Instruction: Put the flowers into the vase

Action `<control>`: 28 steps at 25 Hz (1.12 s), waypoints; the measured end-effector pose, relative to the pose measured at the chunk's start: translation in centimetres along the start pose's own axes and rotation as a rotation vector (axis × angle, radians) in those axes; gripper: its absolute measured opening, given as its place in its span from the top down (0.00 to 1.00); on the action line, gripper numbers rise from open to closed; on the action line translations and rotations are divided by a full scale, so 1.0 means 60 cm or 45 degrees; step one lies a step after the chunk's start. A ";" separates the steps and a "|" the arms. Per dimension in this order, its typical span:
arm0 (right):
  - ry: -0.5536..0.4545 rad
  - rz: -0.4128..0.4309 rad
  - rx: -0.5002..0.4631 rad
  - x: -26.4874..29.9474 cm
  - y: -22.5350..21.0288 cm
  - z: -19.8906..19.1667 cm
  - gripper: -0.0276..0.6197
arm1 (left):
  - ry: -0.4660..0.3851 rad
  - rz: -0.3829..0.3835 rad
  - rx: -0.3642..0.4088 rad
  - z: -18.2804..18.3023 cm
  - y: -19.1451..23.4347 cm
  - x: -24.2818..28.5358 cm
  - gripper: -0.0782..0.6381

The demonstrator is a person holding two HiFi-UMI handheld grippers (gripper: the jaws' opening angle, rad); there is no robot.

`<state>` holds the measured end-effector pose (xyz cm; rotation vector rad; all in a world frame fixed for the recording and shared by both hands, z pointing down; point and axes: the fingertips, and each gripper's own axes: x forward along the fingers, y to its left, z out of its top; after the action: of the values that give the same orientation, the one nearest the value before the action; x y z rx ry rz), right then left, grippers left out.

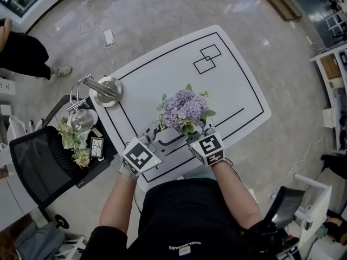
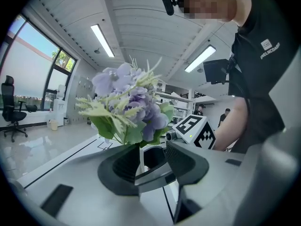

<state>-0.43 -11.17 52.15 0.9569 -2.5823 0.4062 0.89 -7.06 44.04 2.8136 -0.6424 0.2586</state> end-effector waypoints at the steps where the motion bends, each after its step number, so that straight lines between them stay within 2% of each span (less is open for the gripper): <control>1: -0.002 -0.004 -0.001 0.000 0.001 0.000 0.48 | 0.004 -0.001 0.004 -0.001 -0.001 -0.002 0.64; 10: -0.006 -0.030 0.017 -0.005 -0.006 -0.003 0.48 | 0.007 -0.001 0.003 -0.004 -0.015 -0.017 0.64; 17: 0.006 -0.012 0.026 -0.006 0.002 -0.009 0.48 | 0.002 0.029 -0.012 -0.017 -0.023 -0.046 0.64; 24: -0.011 -0.035 0.033 -0.051 0.017 0.000 0.48 | -0.021 0.074 -0.018 -0.014 -0.041 -0.085 0.64; 28: -0.051 -0.021 -0.012 -0.089 0.047 0.028 0.48 | -0.053 0.143 -0.011 -0.001 -0.047 -0.119 0.64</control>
<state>1.08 -6.71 47.97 0.9915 -2.6081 0.3735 -4.18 -1.69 41.96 2.7853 -0.8101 0.2178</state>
